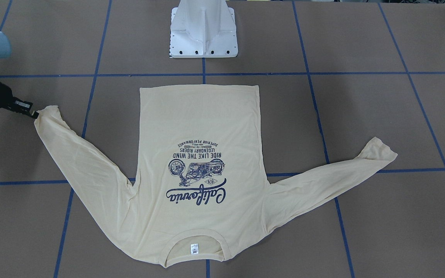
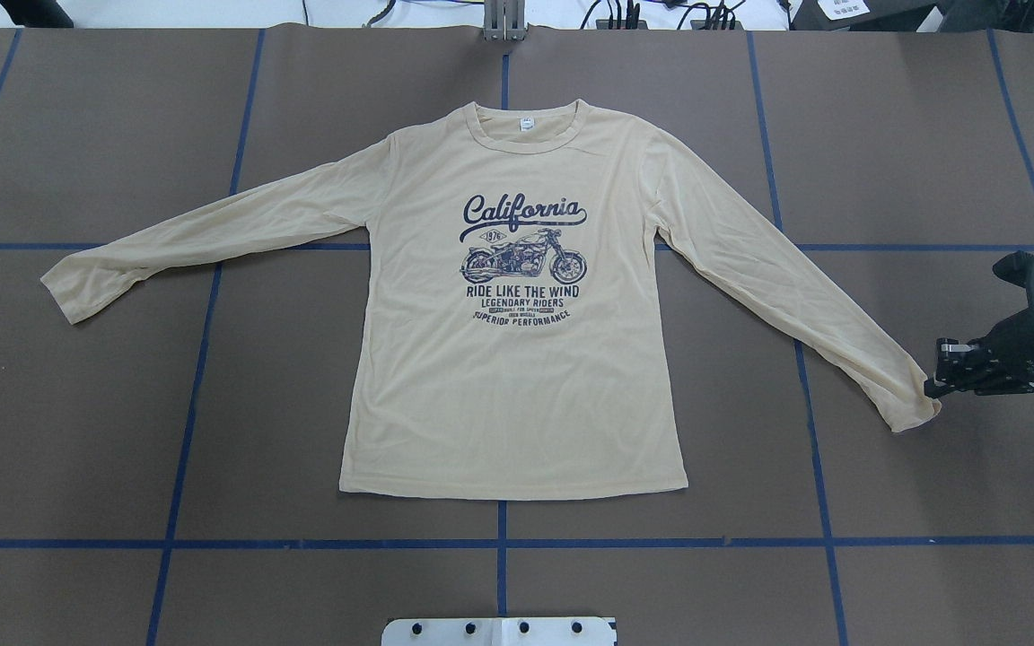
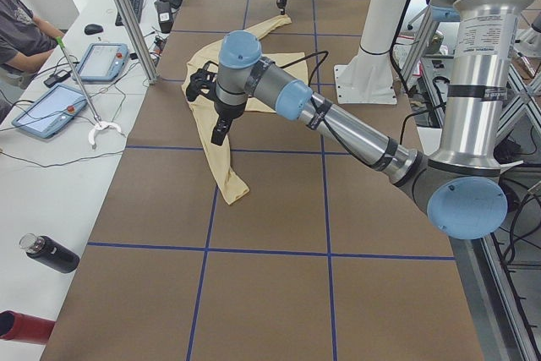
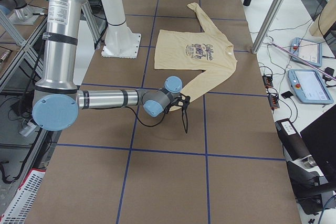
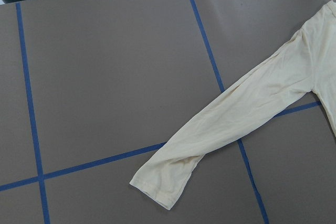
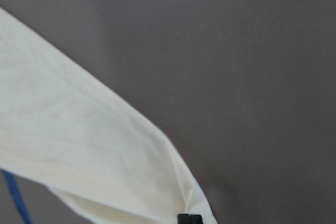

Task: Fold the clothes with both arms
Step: 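Lower the right gripper and pinch the sleeve cuff, then carry the cuff with the right gripper across the shirt toward the collar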

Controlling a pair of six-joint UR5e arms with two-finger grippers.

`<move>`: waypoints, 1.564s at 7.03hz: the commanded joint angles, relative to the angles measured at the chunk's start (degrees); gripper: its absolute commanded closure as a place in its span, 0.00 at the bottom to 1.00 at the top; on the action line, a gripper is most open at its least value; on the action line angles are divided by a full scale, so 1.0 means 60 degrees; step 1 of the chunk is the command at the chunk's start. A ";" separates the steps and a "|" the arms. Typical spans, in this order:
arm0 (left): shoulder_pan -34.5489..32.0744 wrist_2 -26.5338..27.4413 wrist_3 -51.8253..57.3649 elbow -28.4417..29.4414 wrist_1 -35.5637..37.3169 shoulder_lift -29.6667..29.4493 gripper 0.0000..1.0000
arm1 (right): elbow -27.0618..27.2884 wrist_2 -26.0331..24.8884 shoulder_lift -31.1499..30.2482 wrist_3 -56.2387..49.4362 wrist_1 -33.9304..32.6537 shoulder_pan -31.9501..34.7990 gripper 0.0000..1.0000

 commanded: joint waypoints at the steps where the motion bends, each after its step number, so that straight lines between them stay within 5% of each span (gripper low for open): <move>1: 0.0015 -0.0026 -0.0014 0.0000 -0.0014 -0.0008 0.00 | 0.0461 0.0403 0.0964 0.0081 -0.0601 0.0264 1.00; 4: 0.0102 -0.0041 -0.0015 0.0000 -0.0189 -0.0037 0.00 | 0.0272 -0.0089 0.5614 0.0926 -0.5042 0.0428 1.00; 5: 0.0117 -0.0041 -0.0015 -0.0015 -0.0190 -0.0037 0.00 | -0.0382 -0.0513 0.7211 0.1960 -0.5639 0.0312 1.00; 7: 0.0117 -0.0027 0.0000 -0.0029 -0.0204 -0.0022 0.00 | -0.3099 -0.2090 1.0827 0.3607 -0.5455 -0.0461 1.00; 9: 0.0117 -0.0027 0.0000 -0.0059 -0.0190 -0.0022 0.00 | -0.5663 -0.3554 1.2317 0.3641 -0.3163 -0.1455 1.00; 11: 0.0132 -0.0027 0.0015 0.0000 -0.0204 -0.0066 0.00 | -0.6757 -0.4892 1.2997 0.3626 -0.2412 -0.2205 1.00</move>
